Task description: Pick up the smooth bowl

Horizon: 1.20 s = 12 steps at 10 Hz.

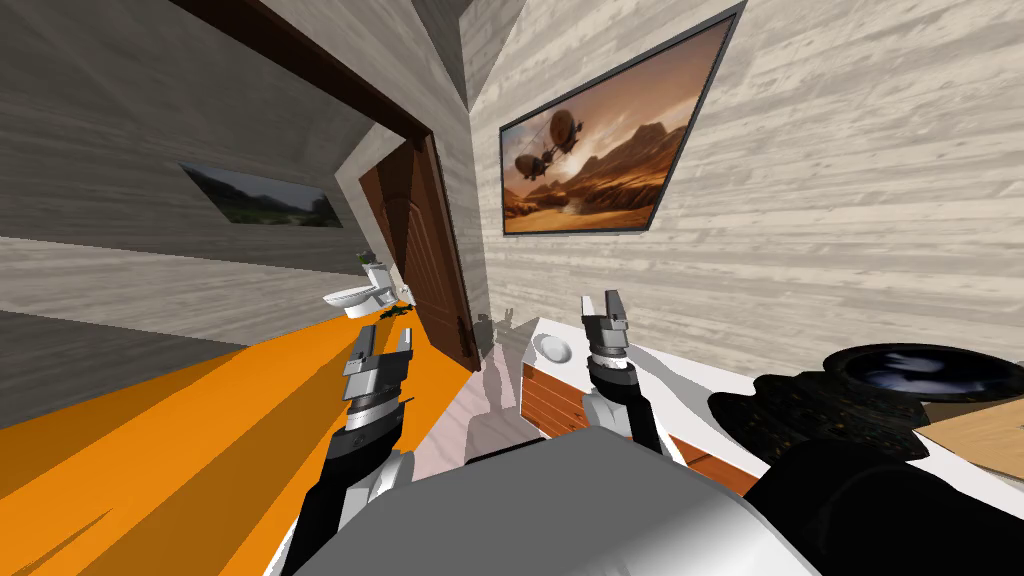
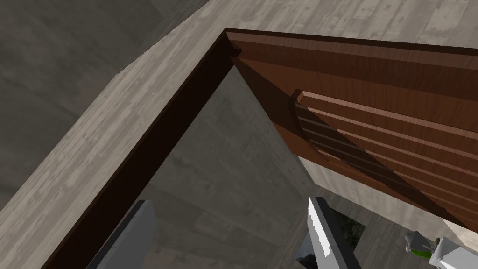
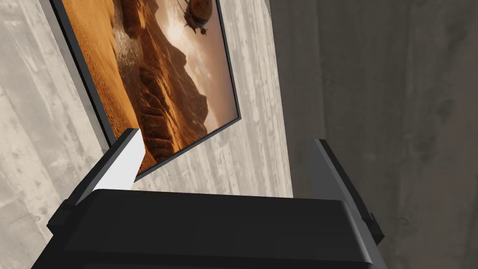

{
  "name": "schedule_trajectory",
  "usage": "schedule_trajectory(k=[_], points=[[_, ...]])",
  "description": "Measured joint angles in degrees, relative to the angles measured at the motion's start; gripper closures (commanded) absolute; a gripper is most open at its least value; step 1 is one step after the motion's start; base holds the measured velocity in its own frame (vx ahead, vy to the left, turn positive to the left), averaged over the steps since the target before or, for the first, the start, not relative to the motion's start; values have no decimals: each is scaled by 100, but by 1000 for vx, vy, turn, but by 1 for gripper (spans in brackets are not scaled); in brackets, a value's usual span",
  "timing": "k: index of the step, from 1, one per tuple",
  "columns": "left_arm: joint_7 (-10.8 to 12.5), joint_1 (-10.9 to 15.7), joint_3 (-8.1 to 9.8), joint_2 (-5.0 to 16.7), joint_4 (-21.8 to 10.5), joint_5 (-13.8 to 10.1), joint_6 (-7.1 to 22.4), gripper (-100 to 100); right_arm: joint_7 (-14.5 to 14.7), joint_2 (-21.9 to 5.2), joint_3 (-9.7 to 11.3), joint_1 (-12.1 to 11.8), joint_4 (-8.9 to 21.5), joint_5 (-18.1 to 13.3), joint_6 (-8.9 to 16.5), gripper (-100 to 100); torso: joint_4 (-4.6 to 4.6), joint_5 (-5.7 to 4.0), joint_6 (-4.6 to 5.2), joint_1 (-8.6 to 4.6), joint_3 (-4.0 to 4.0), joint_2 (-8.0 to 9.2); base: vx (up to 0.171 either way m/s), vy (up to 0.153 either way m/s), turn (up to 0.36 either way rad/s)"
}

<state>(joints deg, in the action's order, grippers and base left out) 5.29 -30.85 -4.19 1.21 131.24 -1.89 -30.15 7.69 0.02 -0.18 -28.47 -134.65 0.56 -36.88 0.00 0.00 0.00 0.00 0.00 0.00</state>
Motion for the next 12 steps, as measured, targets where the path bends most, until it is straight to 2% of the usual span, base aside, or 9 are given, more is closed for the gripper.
schedule_trajectory(k=[4,11,12], points=[[0,1,0,0,0,0,0,0,279,-629,-1,-32,279,-71,26,-100,-3,-1,0,-5,8,15,-38,-6,42],[0,1,0,0,0,0,0,0,1120,-1676,-16,-159,908,-274,173,-100,-4,-2,0,-10,11,19,-55,-17,51],[0,1,0,0,0,0,0,0,1278,-1853,-27,-194,1075,-315,176,-100,-6,-3,0,-13,15,26,-55,-20,35]])
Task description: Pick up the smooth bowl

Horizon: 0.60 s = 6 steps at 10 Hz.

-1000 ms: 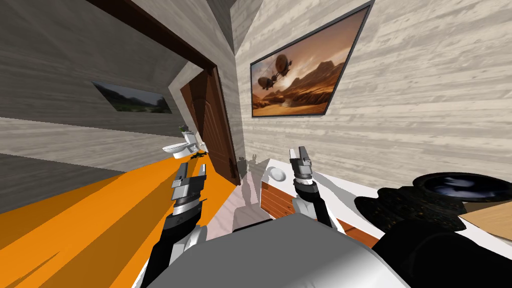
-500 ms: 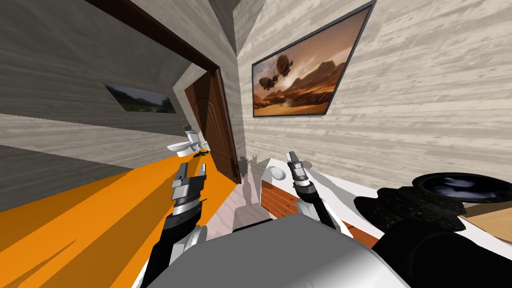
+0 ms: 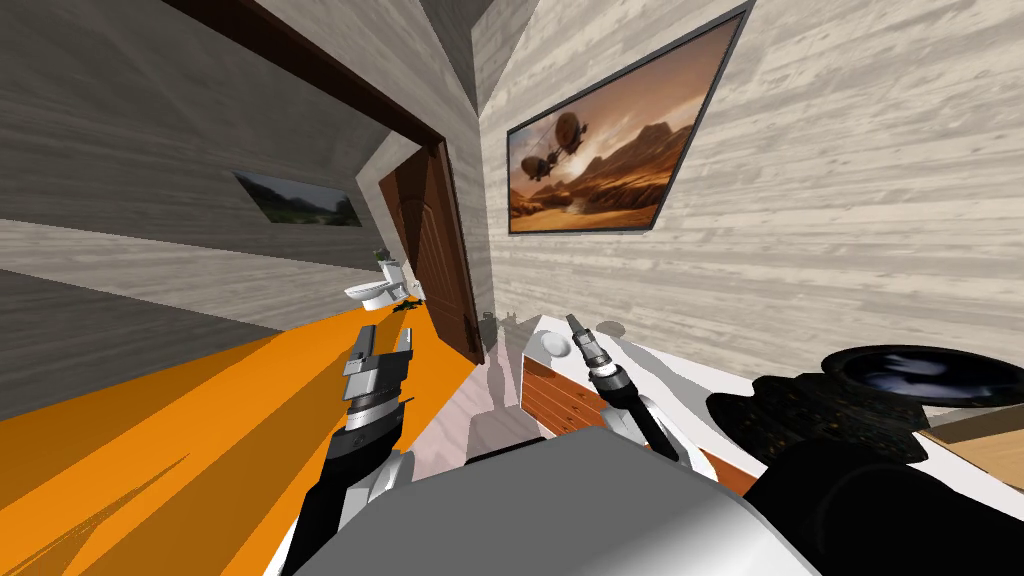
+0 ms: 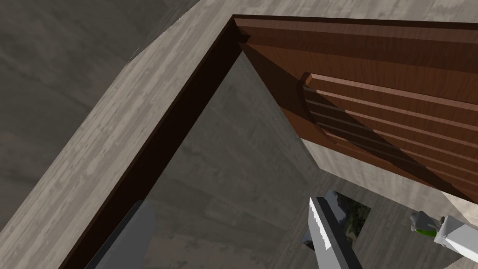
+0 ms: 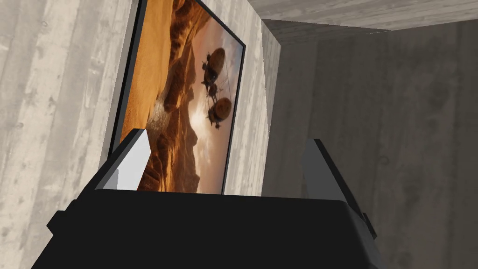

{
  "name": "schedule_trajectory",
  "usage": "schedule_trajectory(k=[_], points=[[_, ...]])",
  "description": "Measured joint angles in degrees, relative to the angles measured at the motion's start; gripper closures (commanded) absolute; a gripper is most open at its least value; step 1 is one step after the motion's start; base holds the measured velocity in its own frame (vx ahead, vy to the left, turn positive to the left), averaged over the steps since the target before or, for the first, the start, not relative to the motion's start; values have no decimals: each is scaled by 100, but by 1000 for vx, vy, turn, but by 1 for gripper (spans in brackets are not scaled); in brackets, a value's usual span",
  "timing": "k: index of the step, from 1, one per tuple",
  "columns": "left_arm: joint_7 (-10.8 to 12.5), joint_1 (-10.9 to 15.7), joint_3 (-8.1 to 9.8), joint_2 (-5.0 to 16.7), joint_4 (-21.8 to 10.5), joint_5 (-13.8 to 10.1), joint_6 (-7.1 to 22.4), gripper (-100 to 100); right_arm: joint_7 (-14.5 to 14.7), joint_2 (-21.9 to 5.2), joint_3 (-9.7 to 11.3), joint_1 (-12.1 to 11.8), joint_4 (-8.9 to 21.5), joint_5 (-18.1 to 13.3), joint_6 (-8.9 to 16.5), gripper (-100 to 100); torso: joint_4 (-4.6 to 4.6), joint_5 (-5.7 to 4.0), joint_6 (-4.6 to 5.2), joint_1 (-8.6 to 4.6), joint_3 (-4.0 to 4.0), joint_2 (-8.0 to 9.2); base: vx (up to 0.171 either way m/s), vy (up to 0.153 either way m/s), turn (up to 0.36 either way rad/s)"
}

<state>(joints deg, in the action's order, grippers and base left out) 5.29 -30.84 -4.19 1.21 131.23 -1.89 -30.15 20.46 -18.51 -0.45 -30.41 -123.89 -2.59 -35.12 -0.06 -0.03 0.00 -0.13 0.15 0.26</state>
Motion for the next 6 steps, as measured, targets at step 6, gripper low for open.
schedule_trajectory(k=[6], points=[[0,-1,0,0,0,0,0,0,852,-786,-7,-172,574,-197,75,-100,1,0,1,1,-4,-9,-57,-18,62]])
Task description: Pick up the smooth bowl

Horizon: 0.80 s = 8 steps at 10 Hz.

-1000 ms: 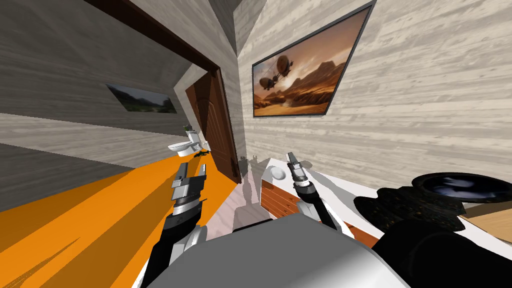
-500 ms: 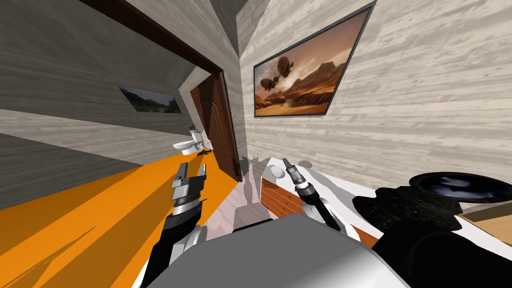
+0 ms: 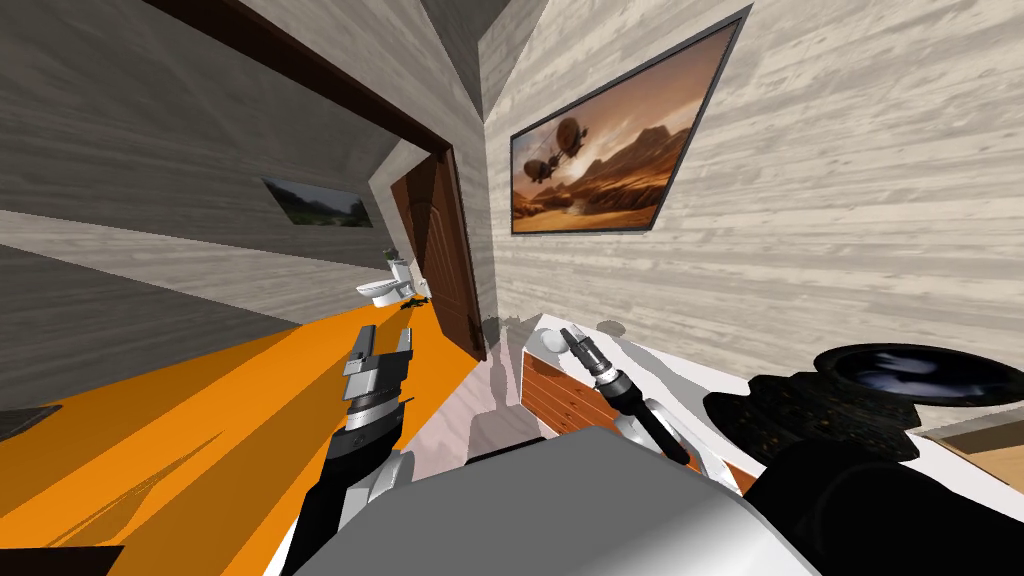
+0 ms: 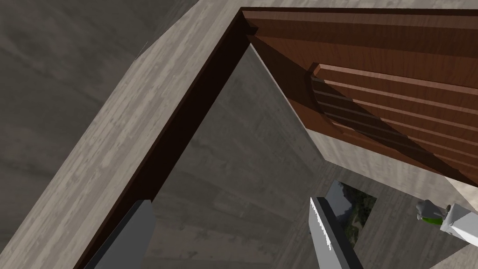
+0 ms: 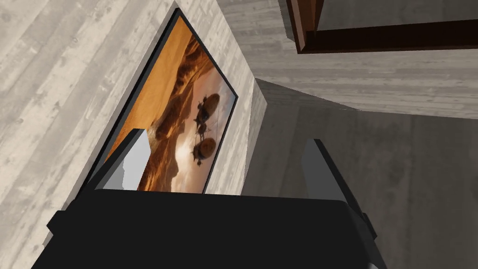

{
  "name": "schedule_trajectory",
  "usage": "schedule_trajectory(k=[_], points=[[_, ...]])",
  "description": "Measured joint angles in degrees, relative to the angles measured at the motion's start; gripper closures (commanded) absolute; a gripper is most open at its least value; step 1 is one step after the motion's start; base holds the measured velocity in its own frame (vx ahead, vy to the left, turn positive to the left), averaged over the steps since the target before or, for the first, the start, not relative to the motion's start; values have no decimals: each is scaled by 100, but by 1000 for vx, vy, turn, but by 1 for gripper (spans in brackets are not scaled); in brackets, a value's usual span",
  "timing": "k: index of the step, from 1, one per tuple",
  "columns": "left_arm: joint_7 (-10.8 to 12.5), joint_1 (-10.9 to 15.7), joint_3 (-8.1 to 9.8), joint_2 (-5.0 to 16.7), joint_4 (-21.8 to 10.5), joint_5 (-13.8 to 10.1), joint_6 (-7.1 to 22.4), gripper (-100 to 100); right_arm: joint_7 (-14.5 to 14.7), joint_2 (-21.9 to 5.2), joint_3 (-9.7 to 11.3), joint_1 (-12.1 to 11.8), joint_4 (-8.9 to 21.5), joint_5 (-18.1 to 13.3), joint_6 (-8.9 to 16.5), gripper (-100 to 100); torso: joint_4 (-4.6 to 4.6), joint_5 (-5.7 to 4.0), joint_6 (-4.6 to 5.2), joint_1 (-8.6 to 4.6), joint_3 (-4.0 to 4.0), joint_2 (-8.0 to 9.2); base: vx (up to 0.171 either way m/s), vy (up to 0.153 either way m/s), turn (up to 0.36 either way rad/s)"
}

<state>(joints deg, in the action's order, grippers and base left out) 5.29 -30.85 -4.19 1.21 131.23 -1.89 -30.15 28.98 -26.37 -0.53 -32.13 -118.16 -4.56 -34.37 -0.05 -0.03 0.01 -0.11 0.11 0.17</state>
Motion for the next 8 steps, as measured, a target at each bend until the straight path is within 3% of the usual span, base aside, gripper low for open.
schedule_trajectory(k=[2,5,8], points=[[0,1,0,0,0,0,0,0,310,-334,-15,-65,337,-80,3,-100,-1,0,0,-1,4,8,-65,-19,79],[0,0,0,0,0,0,0,0,727,-699,-7,-131,499,-165,155,-100,1,1,1,6,-3,-5,-35,-4,61],[0,0,0,0,0,0,0,0,1144,-1072,22,-186,864,-257,170,-100,2,2,-1,9,-6,-10,-28,6,89]])
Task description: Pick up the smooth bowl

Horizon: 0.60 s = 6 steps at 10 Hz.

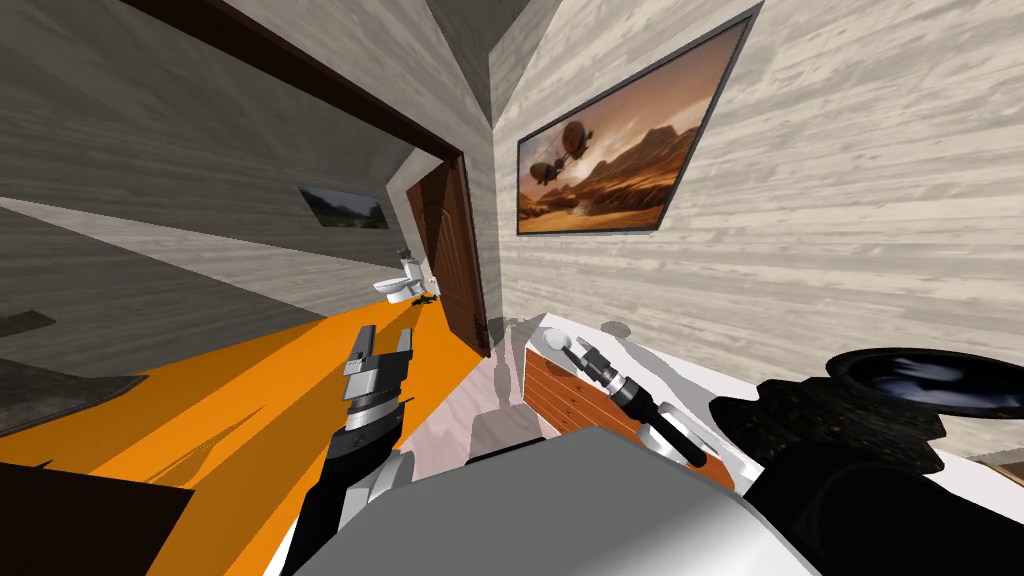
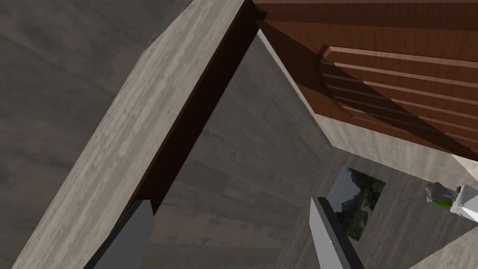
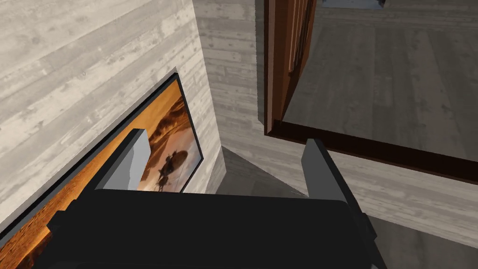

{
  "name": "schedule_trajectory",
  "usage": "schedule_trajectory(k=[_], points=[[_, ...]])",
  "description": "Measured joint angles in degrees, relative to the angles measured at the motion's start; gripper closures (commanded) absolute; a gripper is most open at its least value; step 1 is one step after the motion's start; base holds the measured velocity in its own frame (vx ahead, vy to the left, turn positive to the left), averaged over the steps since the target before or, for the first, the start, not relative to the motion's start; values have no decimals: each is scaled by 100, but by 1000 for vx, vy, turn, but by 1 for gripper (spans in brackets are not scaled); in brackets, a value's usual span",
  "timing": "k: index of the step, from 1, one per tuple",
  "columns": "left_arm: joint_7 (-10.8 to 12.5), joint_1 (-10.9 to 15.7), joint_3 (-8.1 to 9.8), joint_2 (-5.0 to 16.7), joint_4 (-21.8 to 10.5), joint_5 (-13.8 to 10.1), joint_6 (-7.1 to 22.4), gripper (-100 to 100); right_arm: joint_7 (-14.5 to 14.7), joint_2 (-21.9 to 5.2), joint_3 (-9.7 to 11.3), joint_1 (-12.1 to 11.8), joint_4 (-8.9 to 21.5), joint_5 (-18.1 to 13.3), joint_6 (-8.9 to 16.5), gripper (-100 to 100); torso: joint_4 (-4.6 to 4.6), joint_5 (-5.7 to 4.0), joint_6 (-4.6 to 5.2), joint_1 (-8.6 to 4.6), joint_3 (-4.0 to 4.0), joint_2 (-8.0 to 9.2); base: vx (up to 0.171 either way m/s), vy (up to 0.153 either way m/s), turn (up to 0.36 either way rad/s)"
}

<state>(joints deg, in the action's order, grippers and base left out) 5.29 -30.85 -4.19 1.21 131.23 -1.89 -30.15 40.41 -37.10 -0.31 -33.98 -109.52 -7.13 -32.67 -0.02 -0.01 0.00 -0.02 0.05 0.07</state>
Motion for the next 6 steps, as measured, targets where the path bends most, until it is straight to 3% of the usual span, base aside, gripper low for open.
schedule_trajectory(k=[6], points=[[0,0,0,0,0,0,0,0,901,-808,146,-162,655,-201,265,-100,3,3,-2,12,-8,-15,-3,24,80]])
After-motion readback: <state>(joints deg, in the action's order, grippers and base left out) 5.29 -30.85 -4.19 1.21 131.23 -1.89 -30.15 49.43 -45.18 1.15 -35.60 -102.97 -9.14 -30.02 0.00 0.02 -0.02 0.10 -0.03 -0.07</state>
